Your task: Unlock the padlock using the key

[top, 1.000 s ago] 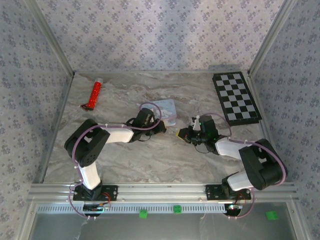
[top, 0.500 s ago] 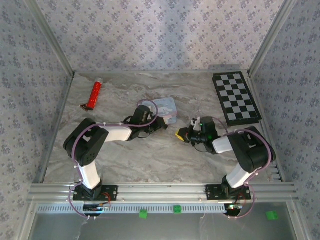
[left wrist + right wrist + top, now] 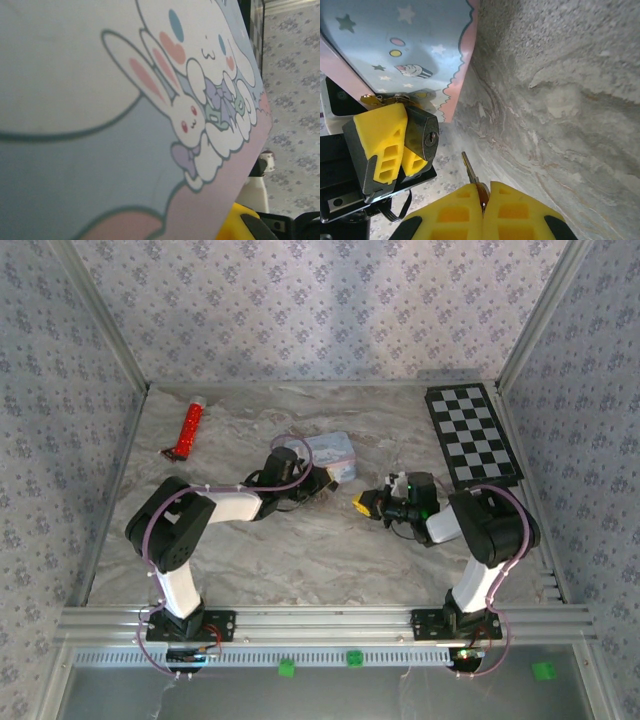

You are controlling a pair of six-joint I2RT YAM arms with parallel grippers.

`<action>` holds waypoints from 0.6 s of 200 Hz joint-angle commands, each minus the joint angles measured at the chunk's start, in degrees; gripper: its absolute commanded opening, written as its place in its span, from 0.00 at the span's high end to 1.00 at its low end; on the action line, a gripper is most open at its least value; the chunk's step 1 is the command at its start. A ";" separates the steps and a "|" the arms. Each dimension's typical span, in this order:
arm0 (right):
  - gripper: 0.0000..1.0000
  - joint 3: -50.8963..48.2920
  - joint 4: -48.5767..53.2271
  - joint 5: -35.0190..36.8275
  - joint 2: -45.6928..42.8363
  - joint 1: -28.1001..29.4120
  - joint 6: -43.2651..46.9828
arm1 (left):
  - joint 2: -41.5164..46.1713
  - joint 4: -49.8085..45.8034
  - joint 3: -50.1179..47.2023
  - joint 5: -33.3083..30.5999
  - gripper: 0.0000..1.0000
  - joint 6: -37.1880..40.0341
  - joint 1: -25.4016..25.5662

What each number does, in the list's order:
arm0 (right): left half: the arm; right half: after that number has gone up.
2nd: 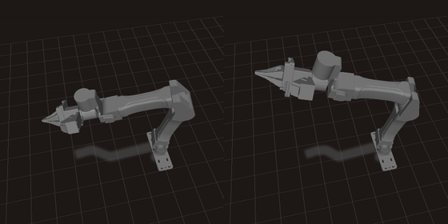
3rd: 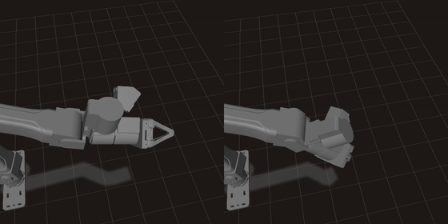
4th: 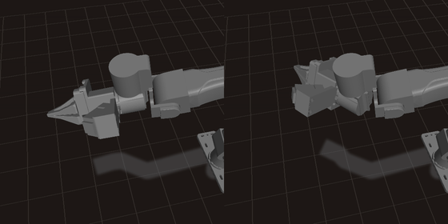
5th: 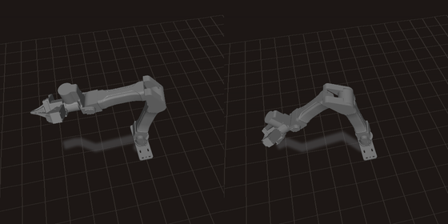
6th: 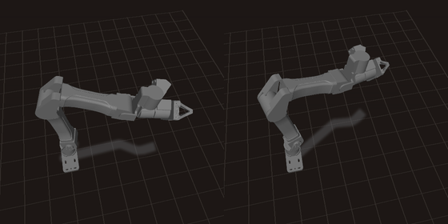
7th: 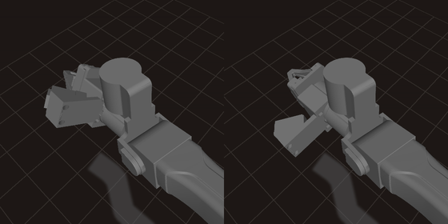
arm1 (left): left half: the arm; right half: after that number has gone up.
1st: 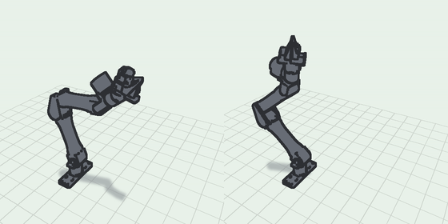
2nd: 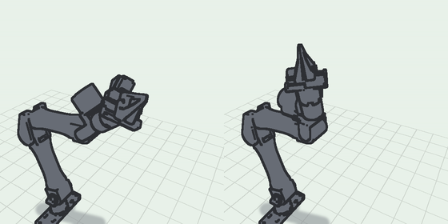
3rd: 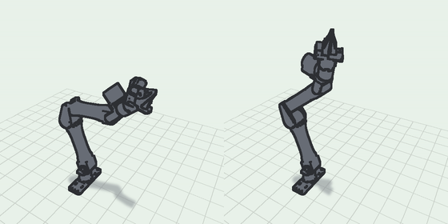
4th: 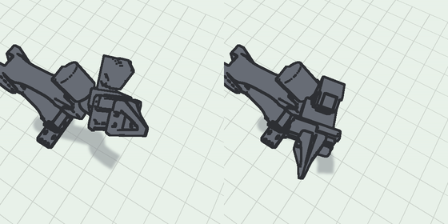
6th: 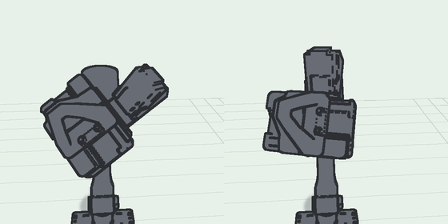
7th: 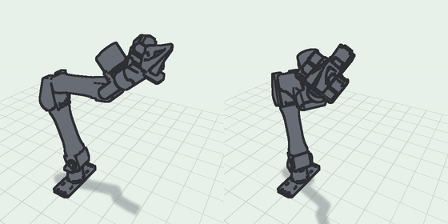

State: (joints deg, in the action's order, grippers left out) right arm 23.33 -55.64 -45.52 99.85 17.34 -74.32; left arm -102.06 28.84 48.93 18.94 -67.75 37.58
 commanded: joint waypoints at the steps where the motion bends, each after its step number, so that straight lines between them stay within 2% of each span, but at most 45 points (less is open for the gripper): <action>1: 1.00 0.35 -4.92 -1.84 0.96 0.06 -2.11 | 2.02 6.58 0.61 2.75 0.87 -2.48 -0.23; 74: 1.00 2.59 -15.60 -3.97 6.60 -0.22 -6.11 | 2.13 5.57 1.00 3.12 0.88 -2.65 -0.41; 120: 1.00 3.03 -15.66 -3.97 7.93 0.10 -4.45 | 2.22 6.19 0.40 2.83 0.88 -3.00 -0.54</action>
State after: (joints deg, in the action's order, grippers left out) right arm 25.45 -68.60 -48.10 106.74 17.32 -79.09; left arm -102.06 29.93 48.93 20.16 -69.93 37.47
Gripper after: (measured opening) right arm 0.052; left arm 0.122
